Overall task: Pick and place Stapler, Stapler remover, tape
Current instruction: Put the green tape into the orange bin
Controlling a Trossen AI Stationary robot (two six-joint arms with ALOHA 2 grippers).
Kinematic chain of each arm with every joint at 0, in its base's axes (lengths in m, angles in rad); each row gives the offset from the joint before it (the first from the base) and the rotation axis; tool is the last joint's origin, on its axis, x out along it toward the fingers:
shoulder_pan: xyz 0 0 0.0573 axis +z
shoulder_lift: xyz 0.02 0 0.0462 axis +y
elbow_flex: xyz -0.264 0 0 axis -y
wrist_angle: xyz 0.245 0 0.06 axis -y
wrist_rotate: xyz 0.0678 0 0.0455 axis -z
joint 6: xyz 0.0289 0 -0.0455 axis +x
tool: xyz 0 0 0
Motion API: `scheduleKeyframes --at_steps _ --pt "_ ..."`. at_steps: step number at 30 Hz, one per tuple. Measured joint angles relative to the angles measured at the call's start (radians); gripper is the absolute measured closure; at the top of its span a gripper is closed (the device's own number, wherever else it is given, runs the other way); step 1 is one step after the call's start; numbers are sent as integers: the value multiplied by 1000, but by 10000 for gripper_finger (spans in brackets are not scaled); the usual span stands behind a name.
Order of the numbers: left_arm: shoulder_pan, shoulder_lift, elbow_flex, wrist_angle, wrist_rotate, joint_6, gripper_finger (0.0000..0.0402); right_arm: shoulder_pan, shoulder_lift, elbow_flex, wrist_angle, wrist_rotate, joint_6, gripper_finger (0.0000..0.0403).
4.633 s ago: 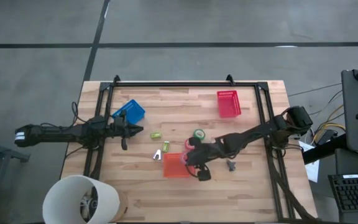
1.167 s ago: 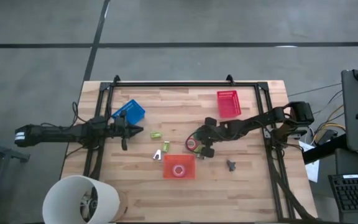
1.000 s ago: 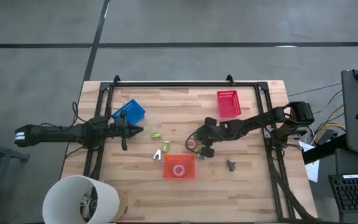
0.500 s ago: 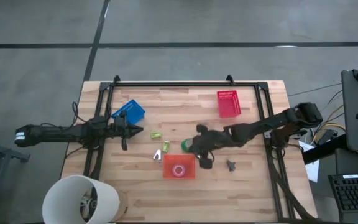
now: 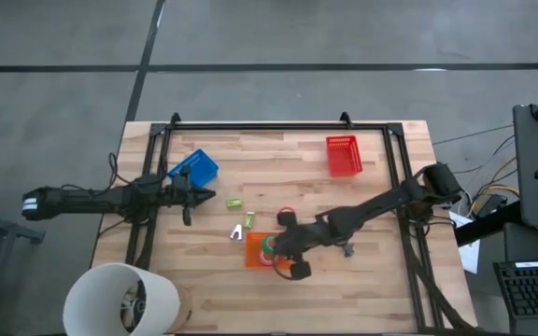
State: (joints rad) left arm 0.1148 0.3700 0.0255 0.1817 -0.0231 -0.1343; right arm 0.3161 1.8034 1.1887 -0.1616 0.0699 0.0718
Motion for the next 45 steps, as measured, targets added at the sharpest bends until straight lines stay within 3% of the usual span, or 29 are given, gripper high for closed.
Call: scheduleKeyframes --at_steps 10,30,45 --pt "0 0 0 -1 0 0 378 -8 168 192 -243 -22 -23 365" --pt "0 0 0 -3 0 0 378 -11 208 245 -251 -73 -62 362" --pt "1 0 0 -2 0 0 376 -8 208 244 -226 -79 -111 270"
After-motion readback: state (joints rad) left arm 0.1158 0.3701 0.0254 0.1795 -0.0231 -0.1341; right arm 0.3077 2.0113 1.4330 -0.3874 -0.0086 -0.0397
